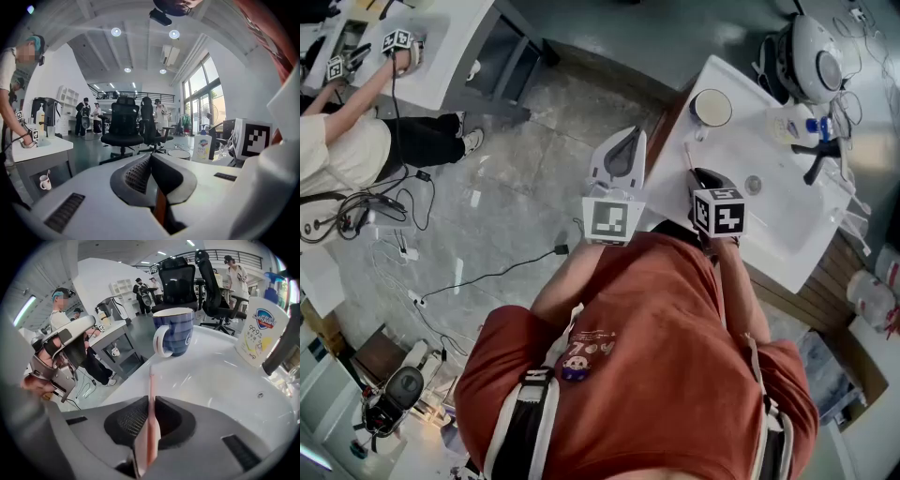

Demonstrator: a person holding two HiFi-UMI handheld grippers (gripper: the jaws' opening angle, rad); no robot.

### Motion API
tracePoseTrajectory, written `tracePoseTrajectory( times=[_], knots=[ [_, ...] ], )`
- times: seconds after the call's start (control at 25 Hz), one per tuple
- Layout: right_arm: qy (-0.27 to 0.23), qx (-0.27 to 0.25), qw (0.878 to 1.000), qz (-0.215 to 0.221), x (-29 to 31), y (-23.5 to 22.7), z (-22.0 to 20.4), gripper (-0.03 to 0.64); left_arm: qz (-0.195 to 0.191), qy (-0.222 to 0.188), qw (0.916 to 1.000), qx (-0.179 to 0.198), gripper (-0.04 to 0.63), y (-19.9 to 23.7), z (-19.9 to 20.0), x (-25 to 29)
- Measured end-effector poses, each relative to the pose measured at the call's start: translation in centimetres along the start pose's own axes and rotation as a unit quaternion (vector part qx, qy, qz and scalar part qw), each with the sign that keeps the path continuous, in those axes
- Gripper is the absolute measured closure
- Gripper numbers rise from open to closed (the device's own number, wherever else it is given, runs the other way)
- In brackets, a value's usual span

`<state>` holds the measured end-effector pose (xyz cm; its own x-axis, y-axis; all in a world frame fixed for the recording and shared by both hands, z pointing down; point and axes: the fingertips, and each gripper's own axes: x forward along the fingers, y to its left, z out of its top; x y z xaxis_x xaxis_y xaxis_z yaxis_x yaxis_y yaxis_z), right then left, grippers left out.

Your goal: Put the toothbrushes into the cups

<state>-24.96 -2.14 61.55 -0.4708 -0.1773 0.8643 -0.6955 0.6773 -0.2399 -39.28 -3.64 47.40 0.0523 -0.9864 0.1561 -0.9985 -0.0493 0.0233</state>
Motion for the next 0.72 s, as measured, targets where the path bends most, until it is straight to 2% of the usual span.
tracePoseTrajectory(
  times=[0.2,0.36,0.48,0.72],
  knots=[
    [-0.022,-0.003,1.000,0.010,-1.0,0.8,0.5,0.565,0.000,-0.007,1.0000,0.003,0.575,-0.4,0.8,0.1],
    [-0.066,-0.002,0.998,0.021,-2.3,1.4,2.4,0.565,0.002,-0.001,1.0000,0.002,0.575,-0.3,1.1,0.2],
    [-0.109,0.007,0.993,0.042,-3.4,1.8,4.1,0.565,0.005,-0.001,1.0000,-0.006,0.575,-0.3,1.4,0.2],
    [-0.174,0.011,0.982,0.072,-5.2,1.9,7.5,0.565,0.014,0.000,0.9998,0.013,0.575,-0.2,1.8,0.3]
  ],
)
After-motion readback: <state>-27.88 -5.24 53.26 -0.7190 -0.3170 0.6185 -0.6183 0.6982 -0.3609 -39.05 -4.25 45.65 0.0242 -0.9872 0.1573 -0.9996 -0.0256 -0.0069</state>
